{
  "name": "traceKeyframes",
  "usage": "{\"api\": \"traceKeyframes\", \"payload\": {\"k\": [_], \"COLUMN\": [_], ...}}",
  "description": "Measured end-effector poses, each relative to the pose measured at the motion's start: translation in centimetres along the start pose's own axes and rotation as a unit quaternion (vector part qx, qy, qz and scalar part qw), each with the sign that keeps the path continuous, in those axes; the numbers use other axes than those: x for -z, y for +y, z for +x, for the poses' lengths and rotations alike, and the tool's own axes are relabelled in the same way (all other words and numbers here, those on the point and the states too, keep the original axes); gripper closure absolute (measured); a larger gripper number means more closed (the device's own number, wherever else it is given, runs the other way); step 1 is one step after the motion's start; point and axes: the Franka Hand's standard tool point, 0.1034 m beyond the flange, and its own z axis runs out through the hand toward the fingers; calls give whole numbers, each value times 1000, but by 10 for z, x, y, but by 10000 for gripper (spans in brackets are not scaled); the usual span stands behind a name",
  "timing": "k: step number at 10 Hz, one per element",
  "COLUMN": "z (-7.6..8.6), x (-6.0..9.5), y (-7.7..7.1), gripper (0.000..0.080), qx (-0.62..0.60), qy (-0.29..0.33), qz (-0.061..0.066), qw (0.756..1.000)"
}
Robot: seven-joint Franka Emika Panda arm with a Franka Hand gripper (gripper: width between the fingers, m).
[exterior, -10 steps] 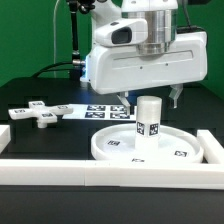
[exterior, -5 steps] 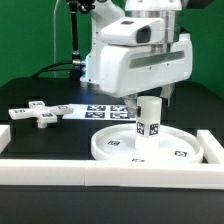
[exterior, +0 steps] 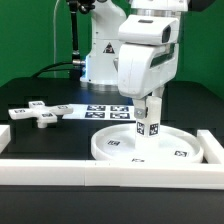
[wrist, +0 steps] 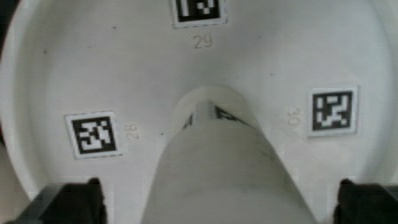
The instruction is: Assemble round table
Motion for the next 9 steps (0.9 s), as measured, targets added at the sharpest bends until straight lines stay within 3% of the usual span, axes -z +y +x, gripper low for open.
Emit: {"api": "traceKeyframes", "payload": {"k": [3,9], "z": [2,1], "x": [-2,-1], "y": [2,3], "gripper": [150,150], "qx": [150,323], "qy": [-26,-58], "qz": [-6,-8], "qw": [988,944]}}
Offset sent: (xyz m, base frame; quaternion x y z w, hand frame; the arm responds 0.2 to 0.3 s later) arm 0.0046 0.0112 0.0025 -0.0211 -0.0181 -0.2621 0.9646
